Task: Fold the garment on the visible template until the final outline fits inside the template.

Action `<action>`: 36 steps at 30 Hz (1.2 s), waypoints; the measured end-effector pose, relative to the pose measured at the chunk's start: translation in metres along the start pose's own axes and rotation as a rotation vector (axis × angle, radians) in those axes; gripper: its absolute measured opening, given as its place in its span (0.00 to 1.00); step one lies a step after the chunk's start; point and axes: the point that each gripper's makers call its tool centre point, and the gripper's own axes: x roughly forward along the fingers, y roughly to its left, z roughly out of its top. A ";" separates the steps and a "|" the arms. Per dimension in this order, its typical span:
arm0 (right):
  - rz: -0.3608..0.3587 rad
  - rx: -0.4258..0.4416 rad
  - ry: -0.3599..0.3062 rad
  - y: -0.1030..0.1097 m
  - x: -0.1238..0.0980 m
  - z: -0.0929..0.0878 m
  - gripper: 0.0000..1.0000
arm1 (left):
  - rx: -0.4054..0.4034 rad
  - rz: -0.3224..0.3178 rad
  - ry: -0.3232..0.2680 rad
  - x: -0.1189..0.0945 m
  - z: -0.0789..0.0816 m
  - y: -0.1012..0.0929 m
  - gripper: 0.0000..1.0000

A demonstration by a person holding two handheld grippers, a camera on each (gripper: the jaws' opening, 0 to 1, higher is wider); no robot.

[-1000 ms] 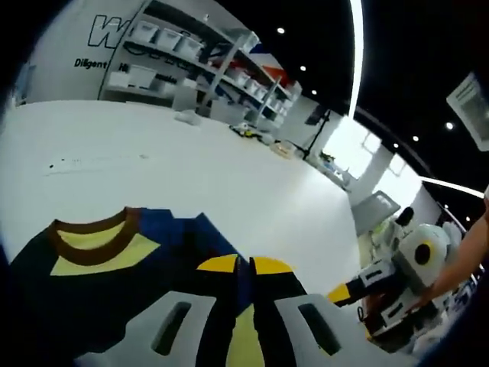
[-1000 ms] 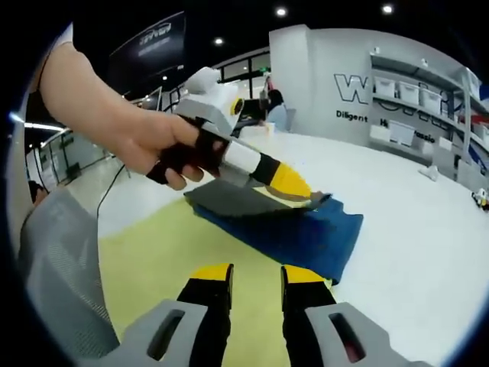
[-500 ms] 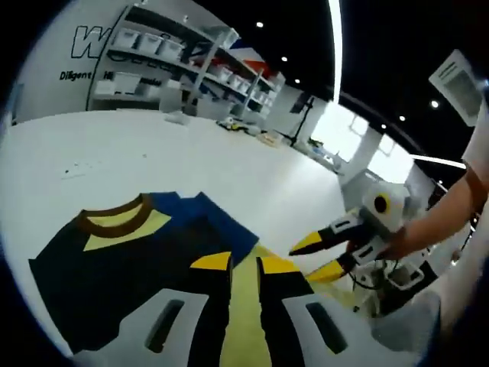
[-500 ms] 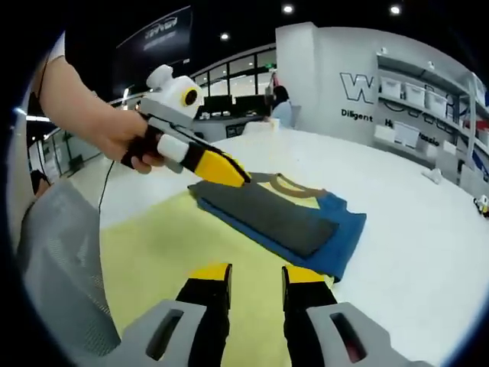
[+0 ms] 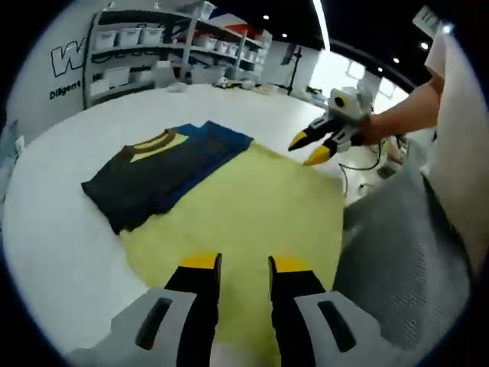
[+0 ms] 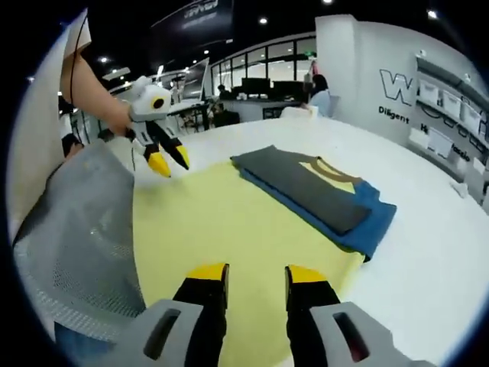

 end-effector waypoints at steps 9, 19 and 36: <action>0.099 -0.083 0.080 0.029 -0.027 -0.030 0.26 | 0.150 -0.022 0.099 -0.020 -0.040 -0.025 0.26; 0.163 -0.162 0.168 0.050 -0.043 -0.065 0.22 | 0.239 -0.037 0.157 -0.018 -0.055 -0.039 0.29; 0.134 -0.206 0.225 0.047 -0.051 -0.090 0.20 | 0.350 -0.017 0.268 -0.024 -0.084 -0.035 0.20</action>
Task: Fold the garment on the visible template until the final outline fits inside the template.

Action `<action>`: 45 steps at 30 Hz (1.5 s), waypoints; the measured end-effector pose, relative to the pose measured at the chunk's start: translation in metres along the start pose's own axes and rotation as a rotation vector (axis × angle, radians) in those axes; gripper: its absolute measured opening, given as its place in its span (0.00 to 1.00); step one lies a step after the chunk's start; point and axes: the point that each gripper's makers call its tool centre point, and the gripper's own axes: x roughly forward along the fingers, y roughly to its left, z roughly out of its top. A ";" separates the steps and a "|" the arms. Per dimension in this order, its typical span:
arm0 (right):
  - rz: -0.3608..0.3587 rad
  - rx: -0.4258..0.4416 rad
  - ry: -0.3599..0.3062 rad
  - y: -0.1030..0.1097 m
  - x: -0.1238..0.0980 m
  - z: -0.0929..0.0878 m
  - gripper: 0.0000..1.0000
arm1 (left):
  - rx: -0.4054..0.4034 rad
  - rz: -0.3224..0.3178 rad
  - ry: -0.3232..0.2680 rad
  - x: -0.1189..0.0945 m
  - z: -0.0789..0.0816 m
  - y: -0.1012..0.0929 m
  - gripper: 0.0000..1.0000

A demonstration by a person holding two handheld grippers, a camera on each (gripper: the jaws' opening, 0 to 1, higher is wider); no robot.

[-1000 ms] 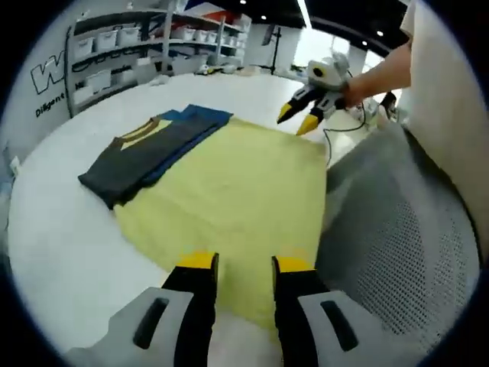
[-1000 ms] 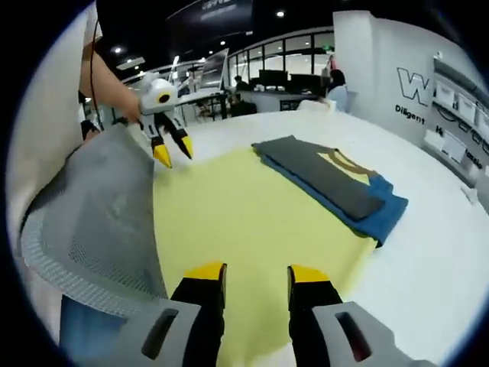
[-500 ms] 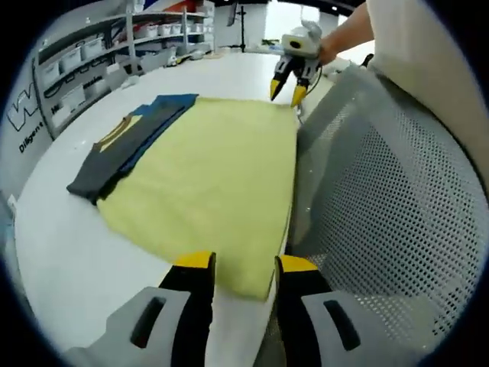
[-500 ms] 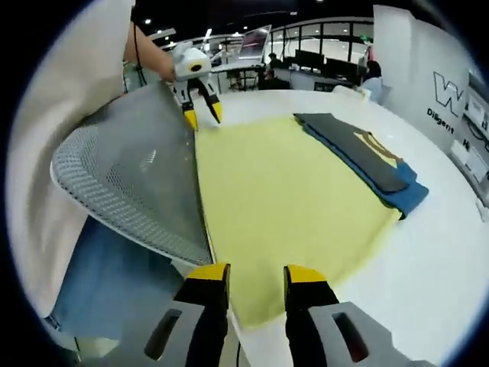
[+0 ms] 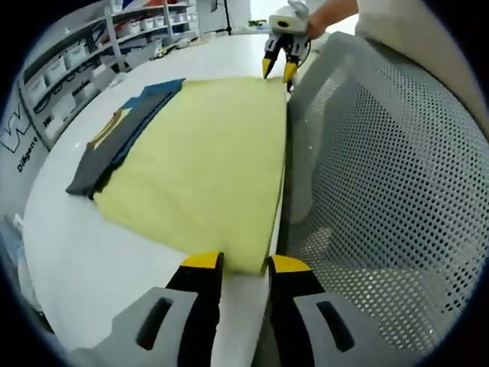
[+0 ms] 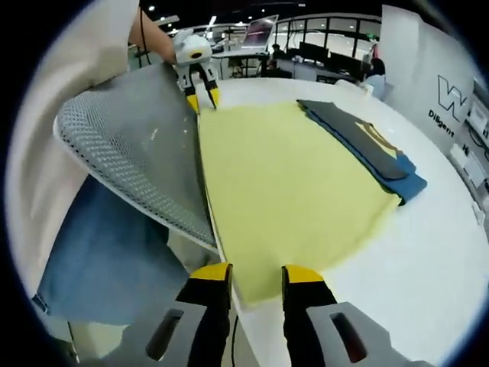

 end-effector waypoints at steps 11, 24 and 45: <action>-0.007 -0.010 0.027 0.000 0.000 -0.013 0.14 | -0.019 -0.017 -0.009 0.001 0.001 -0.003 0.10; -0.024 -0.011 0.034 -0.007 -0.001 -0.014 0.00 | -0.026 -0.013 -0.002 0.001 0.002 -0.002 0.01; -0.015 -0.034 -0.053 -0.053 -0.055 0.051 0.00 | 0.033 -0.103 -0.031 -0.054 0.054 0.029 0.00</action>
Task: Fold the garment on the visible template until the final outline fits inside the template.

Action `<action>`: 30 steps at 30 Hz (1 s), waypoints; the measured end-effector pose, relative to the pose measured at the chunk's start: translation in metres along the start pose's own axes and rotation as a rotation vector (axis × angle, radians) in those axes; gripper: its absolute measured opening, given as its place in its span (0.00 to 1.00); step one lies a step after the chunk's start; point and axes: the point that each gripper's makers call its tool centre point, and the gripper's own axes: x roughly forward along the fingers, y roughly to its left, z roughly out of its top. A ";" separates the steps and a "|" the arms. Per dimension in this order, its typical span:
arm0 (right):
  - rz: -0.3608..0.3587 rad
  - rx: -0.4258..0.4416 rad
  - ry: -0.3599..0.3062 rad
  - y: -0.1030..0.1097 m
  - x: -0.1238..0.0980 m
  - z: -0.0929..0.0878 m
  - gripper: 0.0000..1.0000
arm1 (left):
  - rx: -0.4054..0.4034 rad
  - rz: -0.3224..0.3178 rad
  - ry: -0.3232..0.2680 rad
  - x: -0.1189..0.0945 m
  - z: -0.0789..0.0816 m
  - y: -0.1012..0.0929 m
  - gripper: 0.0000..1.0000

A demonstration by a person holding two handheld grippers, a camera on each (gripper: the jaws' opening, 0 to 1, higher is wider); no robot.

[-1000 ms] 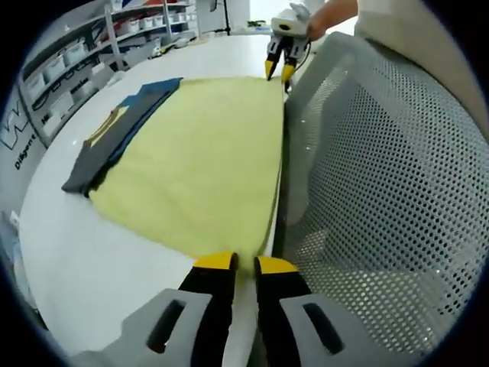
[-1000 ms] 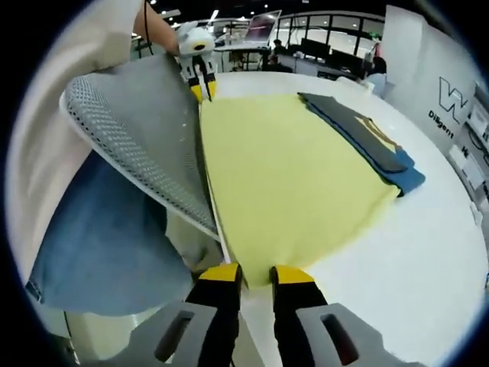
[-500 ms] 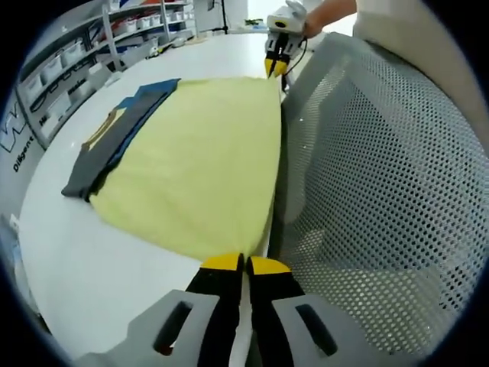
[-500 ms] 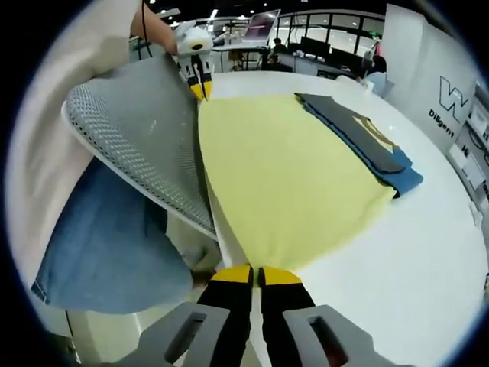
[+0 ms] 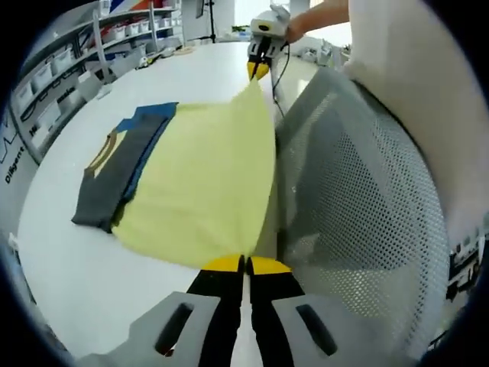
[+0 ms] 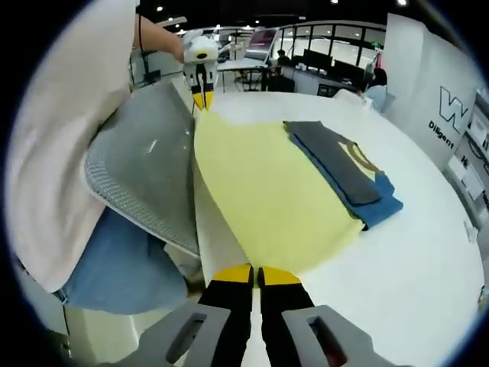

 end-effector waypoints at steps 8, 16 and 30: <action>-0.058 0.003 -0.046 -0.049 -0.014 0.026 0.00 | -0.041 0.074 -0.065 -0.028 0.026 0.059 0.00; -0.113 0.019 -0.083 -0.105 -0.021 0.053 0.00 | -0.086 0.141 -0.108 -0.041 0.047 0.114 0.00; -0.152 0.042 -0.098 -0.209 0.003 0.085 0.00 | -0.173 0.219 -0.116 -0.047 0.059 0.216 0.00</action>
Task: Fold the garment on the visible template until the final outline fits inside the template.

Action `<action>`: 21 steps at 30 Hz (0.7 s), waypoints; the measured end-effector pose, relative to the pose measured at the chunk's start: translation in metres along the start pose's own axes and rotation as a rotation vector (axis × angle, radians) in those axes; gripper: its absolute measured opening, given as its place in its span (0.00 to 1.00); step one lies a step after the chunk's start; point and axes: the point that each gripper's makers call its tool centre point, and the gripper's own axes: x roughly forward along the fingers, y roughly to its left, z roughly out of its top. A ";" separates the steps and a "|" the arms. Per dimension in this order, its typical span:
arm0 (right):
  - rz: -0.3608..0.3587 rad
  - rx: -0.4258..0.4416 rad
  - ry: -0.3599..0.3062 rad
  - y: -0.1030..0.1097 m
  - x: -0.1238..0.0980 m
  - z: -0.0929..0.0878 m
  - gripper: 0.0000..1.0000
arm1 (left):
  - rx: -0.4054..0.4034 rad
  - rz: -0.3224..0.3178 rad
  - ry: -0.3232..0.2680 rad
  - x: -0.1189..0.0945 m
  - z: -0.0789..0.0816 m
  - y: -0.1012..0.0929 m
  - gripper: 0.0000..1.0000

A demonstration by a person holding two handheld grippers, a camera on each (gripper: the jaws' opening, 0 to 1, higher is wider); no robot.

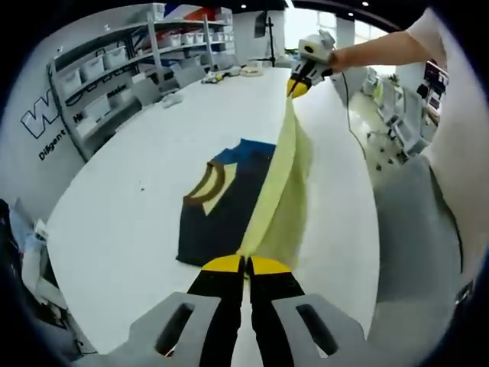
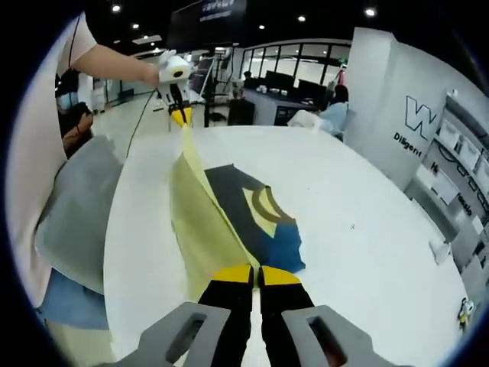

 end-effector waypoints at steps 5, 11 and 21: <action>0.013 0.013 0.029 -0.024 0.022 -0.002 0.00 | -0.032 0.007 0.028 0.017 0.000 0.030 0.00; 0.015 0.042 0.036 -0.049 0.044 -0.001 0.00 | -0.081 0.018 0.055 0.034 -0.004 0.060 0.00; 0.026 0.099 0.096 -0.084 0.086 -0.017 0.00 | -0.188 0.035 0.095 0.069 -0.015 0.102 0.00</action>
